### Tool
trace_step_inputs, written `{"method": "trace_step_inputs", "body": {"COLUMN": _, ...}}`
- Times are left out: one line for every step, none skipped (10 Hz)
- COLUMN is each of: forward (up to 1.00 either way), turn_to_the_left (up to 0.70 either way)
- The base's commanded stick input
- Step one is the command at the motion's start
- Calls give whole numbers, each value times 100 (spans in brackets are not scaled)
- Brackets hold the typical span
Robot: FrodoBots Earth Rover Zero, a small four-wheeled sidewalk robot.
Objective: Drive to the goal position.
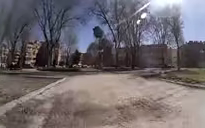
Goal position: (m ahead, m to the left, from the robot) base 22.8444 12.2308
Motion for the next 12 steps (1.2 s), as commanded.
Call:
{"method": "trace_step_inputs", "body": {"forward": 100, "turn_to_the_left": 0}}
{"method": "trace_step_inputs", "body": {"forward": 100, "turn_to_the_left": 0}}
{"method": "trace_step_inputs", "body": {"forward": 100, "turn_to_the_left": 0}}
{"method": "trace_step_inputs", "body": {"forward": 100, "turn_to_the_left": 0}}
{"method": "trace_step_inputs", "body": {"forward": 100, "turn_to_the_left": 0}}
{"method": "trace_step_inputs", "body": {"forward": 100, "turn_to_the_left": 0}}
{"method": "trace_step_inputs", "body": {"forward": 100, "turn_to_the_left": 0}}
{"method": "trace_step_inputs", "body": {"forward": 100, "turn_to_the_left": 14}}
{"method": "trace_step_inputs", "body": {"forward": 100, "turn_to_the_left": 30}}
{"method": "trace_step_inputs", "body": {"forward": 100, "turn_to_the_left": 40}}
{"method": "trace_step_inputs", "body": {"forward": 100, "turn_to_the_left": 11}}
{"method": "trace_step_inputs", "body": {"forward": 100, "turn_to_the_left": 0}}
